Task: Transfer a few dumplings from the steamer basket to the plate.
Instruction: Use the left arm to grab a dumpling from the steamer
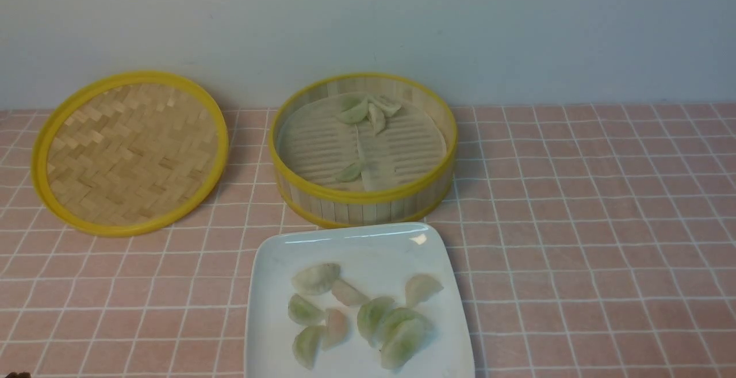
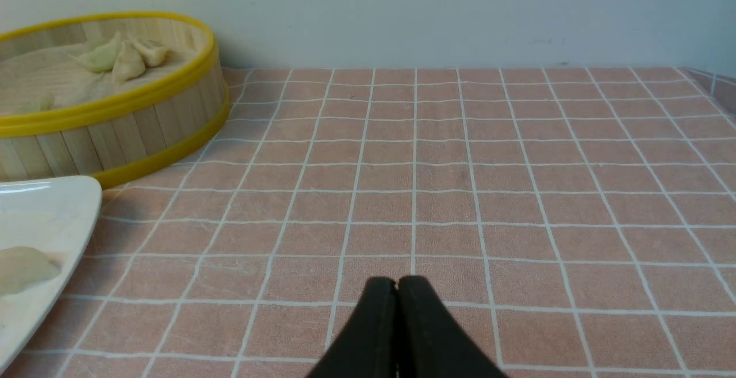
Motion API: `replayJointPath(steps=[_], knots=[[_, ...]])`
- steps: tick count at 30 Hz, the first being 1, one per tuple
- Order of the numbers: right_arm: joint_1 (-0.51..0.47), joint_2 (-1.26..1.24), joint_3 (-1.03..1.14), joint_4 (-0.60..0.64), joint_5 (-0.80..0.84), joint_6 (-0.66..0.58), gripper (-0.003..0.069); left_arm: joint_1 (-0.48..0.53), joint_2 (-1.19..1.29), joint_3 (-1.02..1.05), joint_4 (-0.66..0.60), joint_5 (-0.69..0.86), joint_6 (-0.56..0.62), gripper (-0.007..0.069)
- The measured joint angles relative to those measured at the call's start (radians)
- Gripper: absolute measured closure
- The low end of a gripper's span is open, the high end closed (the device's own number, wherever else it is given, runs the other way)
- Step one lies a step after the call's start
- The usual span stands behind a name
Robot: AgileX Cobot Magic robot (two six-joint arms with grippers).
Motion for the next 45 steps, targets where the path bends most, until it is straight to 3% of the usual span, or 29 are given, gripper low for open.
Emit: replayJointPath(steps=[13, 16, 20, 26, 28, 35, 37, 40, 43, 45], knots=[[0.000, 0.000, 0.000, 0.000, 0.000, 0.000, 0.0669, 0.000, 0.000, 0.000, 0.007, -0.036, -0.022, 0.0631], [0.000, 0.000, 0.000, 0.000, 0.000, 0.000, 0.0669, 0.000, 0.000, 0.001, -0.059, -0.118, -0.091, 0.0631], [0.000, 0.000, 0.000, 0.000, 0.000, 0.000, 0.0669, 0.000, 0.000, 0.002, -0.236, -0.265, -0.218, 0.0631], [0.000, 0.000, 0.000, 0.010, -0.009, 0.003, 0.0669, 0.000, 0.000, 0.003, -0.312, -0.465, -0.233, 0.0631], [0.000, 0.000, 0.003, 0.056, -0.037, 0.014, 0.0669, 0.000, 0.000, 0.003, -0.318, -0.536, -0.235, 0.0631], [0.000, 0.000, 0.005, 0.503, -0.330, 0.121, 0.0669, 0.000, 0.000, 0.001, -0.325, -0.827, -0.268, 0.0631], [0.000, 0.000, 0.005, 0.590, -0.369, 0.127, 0.0669, 0.000, 0.003, -0.025, -0.327, -0.844, -0.272, 0.0631], [0.000, 0.000, 0.005, 0.706, -0.438, 0.136, 0.0669, 0.000, 0.056, -0.154, -0.324, -0.799, -0.273, 0.0631], [0.002, 0.000, -0.011, 0.793, -0.447, 0.161, 0.0669, 0.000, 0.194, -0.403, -0.238, -0.607, -0.272, 0.0631], [0.011, 0.000, -0.068, 0.780, -0.375, 0.144, 0.0669, 0.000, 0.281, -0.524, -0.175, -0.470, -0.272, 0.0631]])
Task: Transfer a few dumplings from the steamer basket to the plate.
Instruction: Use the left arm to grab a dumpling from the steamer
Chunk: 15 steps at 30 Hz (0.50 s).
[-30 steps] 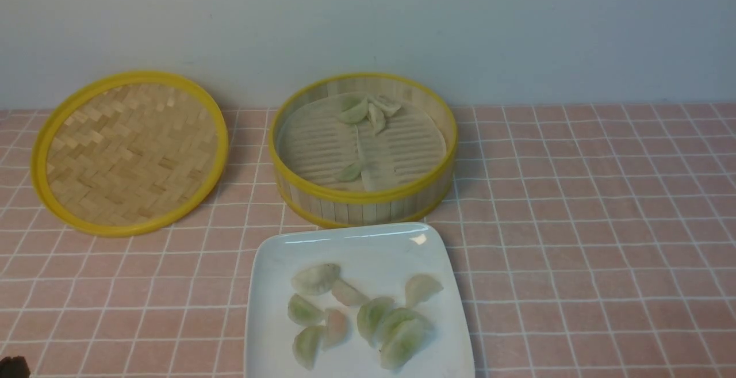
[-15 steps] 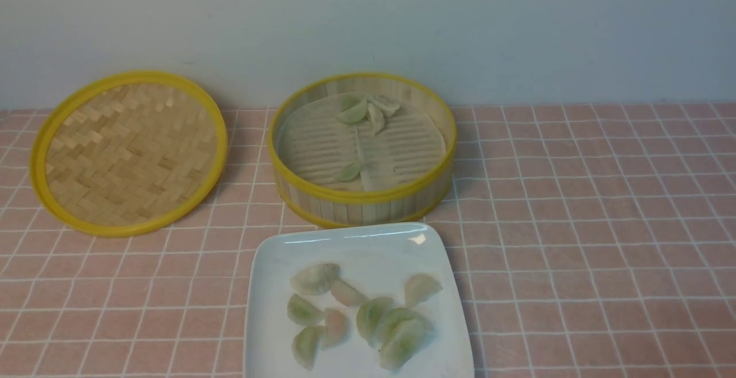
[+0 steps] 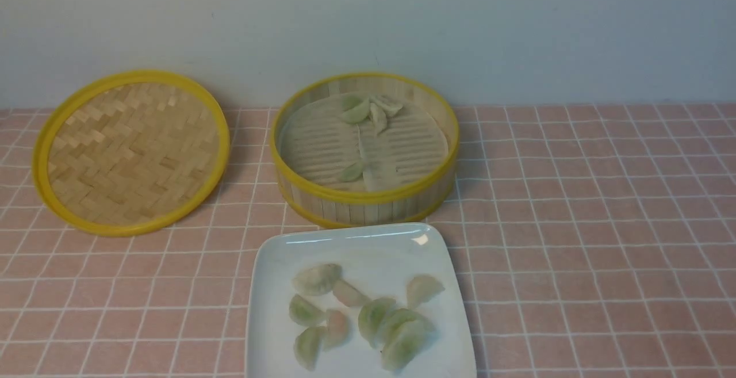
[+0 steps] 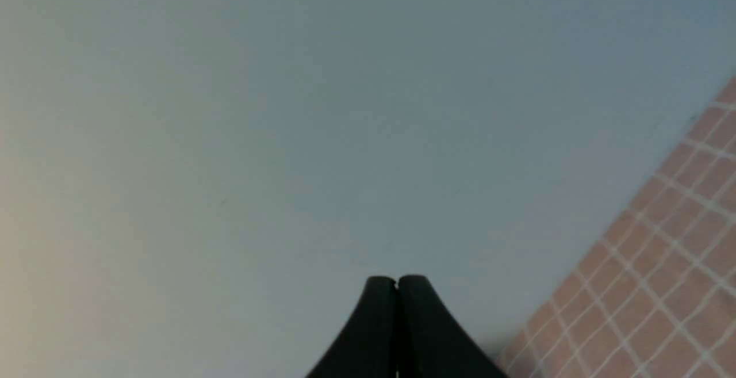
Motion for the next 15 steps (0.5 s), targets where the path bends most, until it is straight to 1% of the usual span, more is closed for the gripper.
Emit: replayJointPath(steps=[1, 2, 4, 5, 7, 10, 11, 13, 14, 15], knots=[[0.010, 0.008, -0.070, -0.036, 0.067, -0.026, 0.0669, -0.004, 0.116, -0.106, 0.046, 0.167, 0.000, 0.0631], [0.015, 0.020, -0.112, -0.058, 0.120, -0.050, 0.0669, -0.007, 0.147, -0.176, 0.069, 0.244, 0.001, 0.0631], [0.027, 0.106, -0.278, -0.150, 0.269, -0.105, 0.0669, -0.020, 0.324, -0.342, 0.098, 0.533, 0.019, 0.0631], [0.029, 0.151, -0.340, -0.171, 0.336, -0.123, 0.0669, -0.024, 0.389, -0.401, 0.098, 0.634, 0.029, 0.0631], [0.030, 0.269, -0.463, -0.238, 0.503, -0.153, 0.0669, -0.038, 0.532, -0.516, 0.086, 0.839, 0.089, 0.0631], [0.030, 0.488, -0.682, -0.352, 0.809, -0.196, 0.0669, -0.063, 0.765, -0.656, 0.040, 1.106, 0.218, 0.0631], [0.030, 0.572, -0.750, -0.396, 0.908, -0.207, 0.0669, -0.075, 0.829, -0.688, 0.022, 1.159, 0.270, 0.0631], [0.030, 0.675, -0.822, -0.449, 1.018, -0.213, 0.0669, -0.091, 0.923, -0.715, 0.003, 1.208, 0.324, 0.0631], [0.030, 0.745, -0.879, -0.483, 1.071, -0.215, 0.0669, -0.113, 0.985, -0.733, -0.009, 1.218, 0.365, 0.0631], [0.030, 0.786, -0.915, -0.502, 1.113, -0.216, 0.0669, -0.125, 1.024, -0.745, -0.010, 1.218, 0.378, 0.0631]])
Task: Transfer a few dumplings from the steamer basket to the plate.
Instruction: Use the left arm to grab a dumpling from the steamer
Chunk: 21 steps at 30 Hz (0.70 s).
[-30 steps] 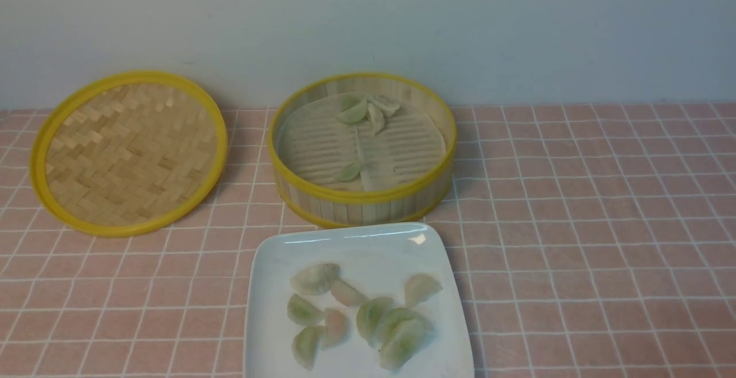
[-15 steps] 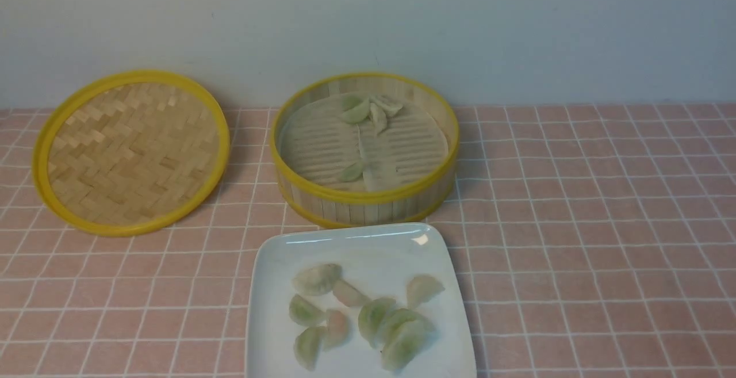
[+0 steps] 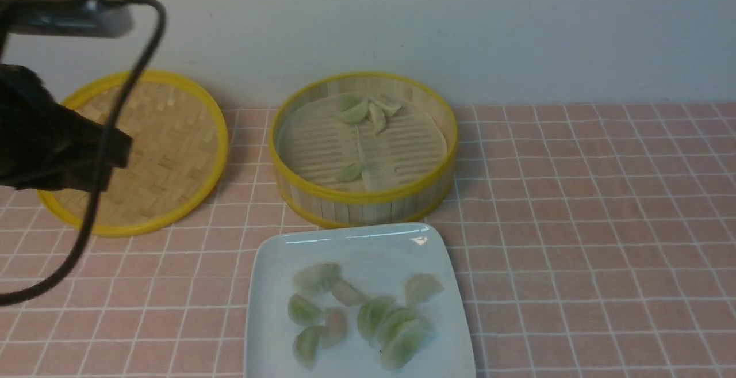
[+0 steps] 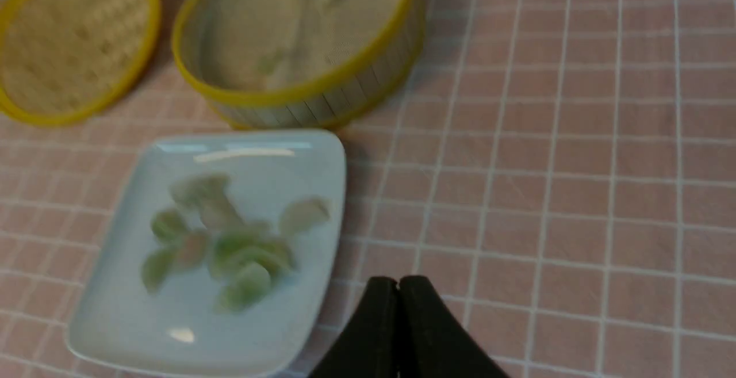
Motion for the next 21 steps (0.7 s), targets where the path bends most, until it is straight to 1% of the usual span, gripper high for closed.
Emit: replayJointPath(steps=[2, 3, 4, 8, 11, 14, 19, 20, 21], knots=[[0.000, 0.106, -0.102, -0.042, 0.061, -0.003, 0.0669, -0.060, 0.097, -0.038, 0.001, -0.011, 0.040, 0.0631], [0.000, 0.106, -0.102, -0.042, 0.061, -0.003, 0.0669, -0.060, 0.106, -0.042, 0.001, -0.014, 0.040, 0.0631], [0.000, 0.162, -0.148, -0.055, 0.086, -0.003, 0.0669, -0.121, 0.180, -0.086, 0.014, -0.032, 0.059, 0.0631], [0.000, 0.215, -0.196, -0.058, 0.097, -0.006, 0.0669, -0.210, 0.320, -0.211, 0.024, -0.047, 0.070, 0.0631], [0.000, 0.223, -0.200, -0.059, 0.103, -0.006, 0.0669, -0.250, 0.432, -0.331, 0.024, -0.055, 0.092, 0.0631], [0.000, 0.222, -0.200, -0.059, 0.107, -0.006, 0.0669, -0.256, 0.546, -0.452, 0.023, -0.100, 0.132, 0.0631], [0.000, 0.222, -0.200, -0.059, 0.107, -0.006, 0.0669, -0.256, 0.690, -0.569, 0.025, -0.160, 0.165, 0.0617], [0.000, 0.222, -0.200, -0.058, 0.108, -0.006, 0.0669, -0.256, 0.725, -0.591, 0.025, -0.178, 0.167, 0.0601], [0.000, 0.222, -0.200, -0.057, 0.109, -0.006, 0.0669, -0.256, 0.772, -0.617, 0.025, -0.204, 0.172, 0.0571]])
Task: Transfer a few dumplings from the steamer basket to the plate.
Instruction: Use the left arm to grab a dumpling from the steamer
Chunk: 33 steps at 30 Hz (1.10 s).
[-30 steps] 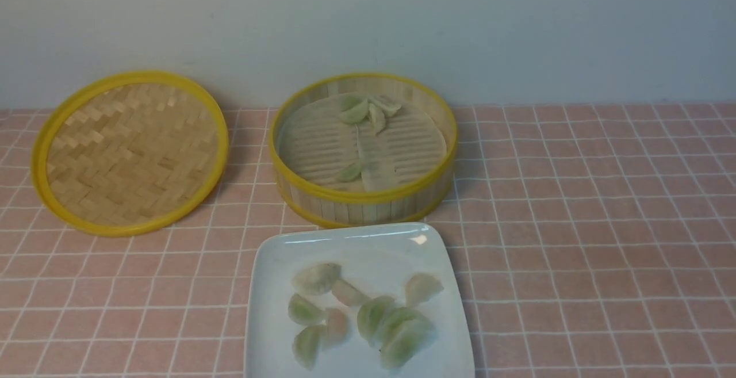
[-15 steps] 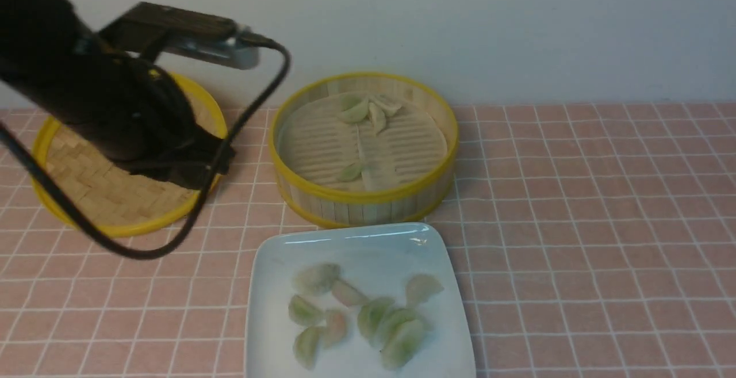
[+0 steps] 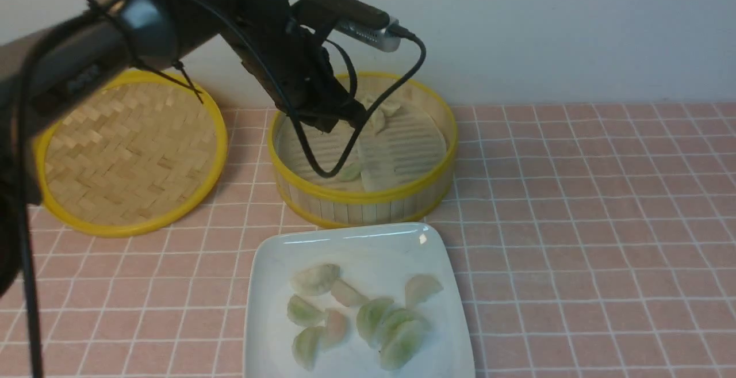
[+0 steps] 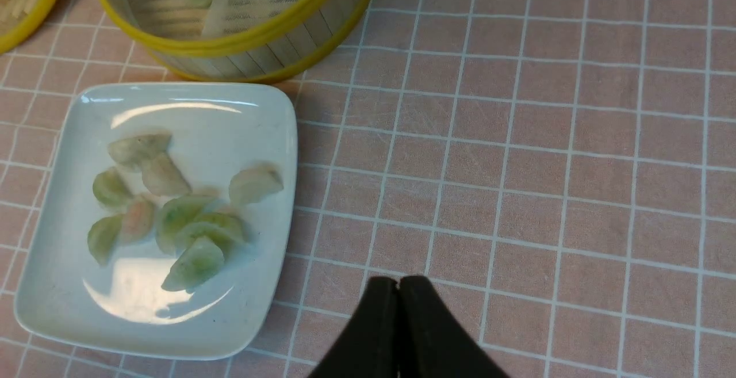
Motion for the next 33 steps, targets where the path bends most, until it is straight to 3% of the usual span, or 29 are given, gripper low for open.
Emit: replayJointPath(steps=[4, 5, 7, 9, 13, 17, 22, 30, 33], knots=[[0.000, 0.000, -0.001, 0.002, 0.001, 0.000, 0.0669, 0.000, 0.112, -0.038, 0.000, -0.082, 0.010, 0.0415], [0.000, 0.000, -0.001, 0.002, 0.001, 0.000, 0.0669, 0.000, 0.117, -0.038, 0.000, -0.086, 0.009, 0.0406], [0.000, 0.000, -0.001, 0.009, 0.005, 0.000, 0.0669, 0.000, 0.168, -0.039, 0.000, -0.122, 0.015, 0.0295], [0.000, 0.000, -0.001, 0.017, 0.006, 0.000, 0.0669, 0.000, 0.197, -0.039, 0.000, -0.140, 0.017, 0.0231], [0.000, 0.000, -0.001, 0.021, 0.007, 0.000, 0.0669, 0.000, 0.236, -0.039, 0.000, -0.172, 0.018, 0.0188], [0.000, 0.000, -0.001, 0.021, 0.007, 0.000, 0.0669, 0.000, 0.254, -0.043, -0.004, -0.184, 0.018, 0.0236], [0.000, 0.000, -0.001, 0.021, 0.015, 0.000, 0.0669, 0.000, 0.251, -0.049, -0.004, -0.168, 0.019, 0.0466], [0.000, 0.000, 0.014, 0.021, 0.024, 0.000, 0.0669, 0.000, 0.147, -0.094, 0.001, 0.026, 0.014, 0.0462], [0.000, 0.000, 0.020, 0.021, 0.027, 0.000, 0.0669, 0.000, 0.068, -0.151, 0.001, 0.164, -0.008, 0.0462]])
